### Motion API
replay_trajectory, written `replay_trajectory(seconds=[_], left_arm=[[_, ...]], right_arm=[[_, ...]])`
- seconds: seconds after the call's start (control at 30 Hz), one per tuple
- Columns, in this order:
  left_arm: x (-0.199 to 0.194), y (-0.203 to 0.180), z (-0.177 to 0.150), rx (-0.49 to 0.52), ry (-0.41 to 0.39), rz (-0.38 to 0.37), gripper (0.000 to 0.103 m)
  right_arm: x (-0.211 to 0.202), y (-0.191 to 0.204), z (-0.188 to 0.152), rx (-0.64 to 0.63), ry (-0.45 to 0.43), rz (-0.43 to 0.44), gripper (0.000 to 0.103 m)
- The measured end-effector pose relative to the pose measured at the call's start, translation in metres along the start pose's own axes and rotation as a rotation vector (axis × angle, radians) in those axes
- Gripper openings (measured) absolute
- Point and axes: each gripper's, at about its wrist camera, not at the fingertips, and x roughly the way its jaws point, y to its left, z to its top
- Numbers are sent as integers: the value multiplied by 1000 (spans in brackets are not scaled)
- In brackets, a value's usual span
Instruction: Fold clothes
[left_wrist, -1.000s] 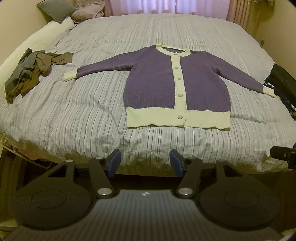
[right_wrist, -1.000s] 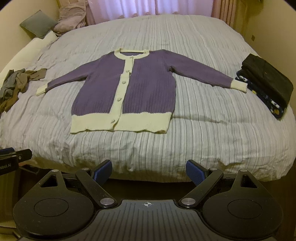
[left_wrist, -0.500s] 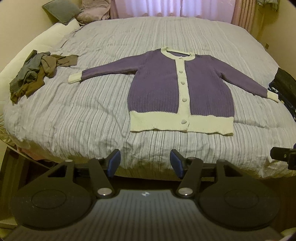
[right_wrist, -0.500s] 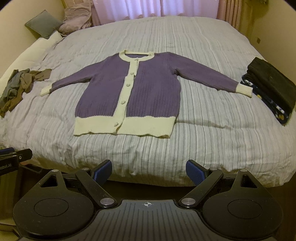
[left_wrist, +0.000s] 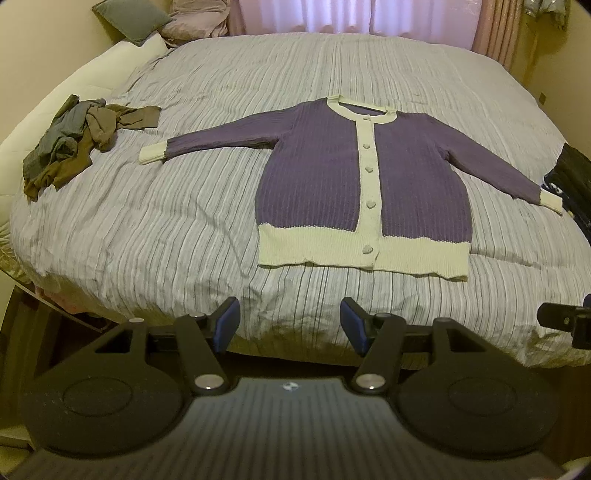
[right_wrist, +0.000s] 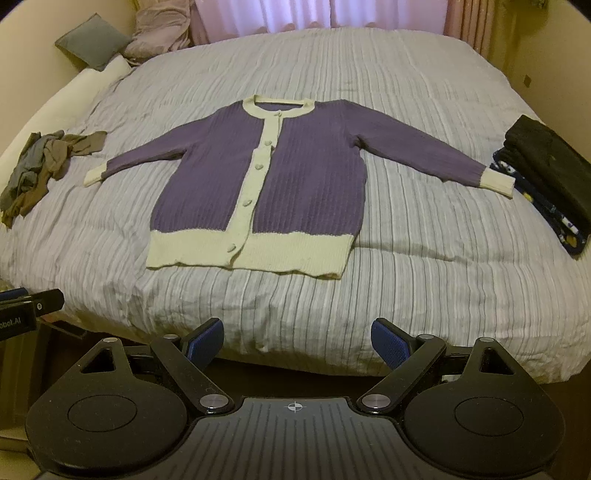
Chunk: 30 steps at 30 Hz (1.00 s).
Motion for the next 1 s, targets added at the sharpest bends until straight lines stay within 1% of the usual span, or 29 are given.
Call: replay_trajectory(seconds=[0.17,0.37,0.47,0.63,0.73,0.87,1.0], left_arm=[[5,-4,7,0,0,0,56],[13,-2,16,-8,7,8,57],[21,6,22,-16,20,15,59],[39,21,36,-29,48,26,59],[55,23,55,0,49,3,59],[77,20,94,44,33,-44,59],[98,20,133,82,16,-84,59]], right_arm=[[3,-7,4,8,0,-5,90],[11,-12,18,8,4,-7,90],[21,-7,26,-5,19,3,90],[39,8,35,-25,47,16,90],[49,8,46,3,50,-3,90],[60,0,69,73,36,-51,90],[68,-4,97,104,20,-92,90]])
